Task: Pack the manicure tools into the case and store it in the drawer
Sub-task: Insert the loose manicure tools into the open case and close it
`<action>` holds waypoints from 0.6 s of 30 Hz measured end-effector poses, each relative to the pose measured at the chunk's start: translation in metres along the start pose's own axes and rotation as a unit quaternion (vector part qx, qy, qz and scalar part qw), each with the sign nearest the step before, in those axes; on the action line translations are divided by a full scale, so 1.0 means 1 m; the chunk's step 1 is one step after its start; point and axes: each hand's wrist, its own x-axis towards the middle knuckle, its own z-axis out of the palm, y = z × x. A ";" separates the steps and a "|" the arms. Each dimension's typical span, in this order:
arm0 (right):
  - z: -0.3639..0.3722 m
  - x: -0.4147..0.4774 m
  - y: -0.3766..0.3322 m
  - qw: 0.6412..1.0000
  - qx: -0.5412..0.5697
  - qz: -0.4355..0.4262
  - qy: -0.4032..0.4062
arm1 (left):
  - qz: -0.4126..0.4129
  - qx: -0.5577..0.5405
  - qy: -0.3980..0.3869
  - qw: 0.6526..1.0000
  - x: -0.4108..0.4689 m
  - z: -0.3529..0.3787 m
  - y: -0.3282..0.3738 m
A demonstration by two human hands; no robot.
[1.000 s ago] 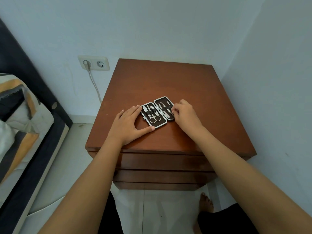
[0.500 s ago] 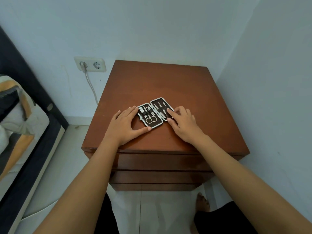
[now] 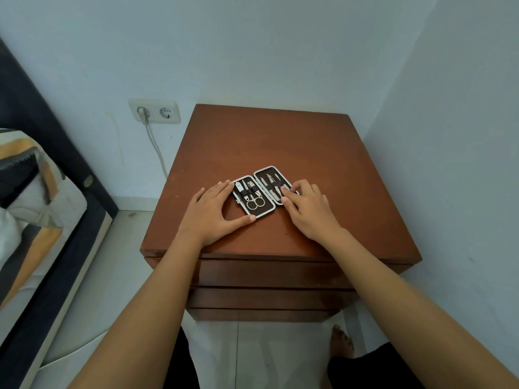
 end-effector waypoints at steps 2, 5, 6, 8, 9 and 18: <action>-0.001 0.000 0.003 0.995 0.100 0.017 0.024 | -0.001 -0.010 -0.001 1.000 0.000 -0.001 0.000; -0.008 0.001 0.007 0.969 0.207 0.084 0.108 | -0.005 -0.024 -0.002 1.000 0.001 -0.002 0.001; -0.011 0.004 0.007 0.966 0.204 0.112 0.108 | -0.007 -0.027 -0.002 1.000 0.001 -0.003 0.001; -0.013 0.012 0.009 0.972 0.169 0.150 0.065 | -0.009 -0.036 0.000 0.999 0.001 -0.003 0.001; -0.014 0.017 0.010 0.974 0.152 0.161 0.039 | -0.007 -0.038 0.004 0.999 0.002 -0.004 0.000; -0.029 0.039 0.002 0.988 0.099 0.122 0.016 | -0.013 -0.121 0.038 0.992 -0.003 -0.001 0.013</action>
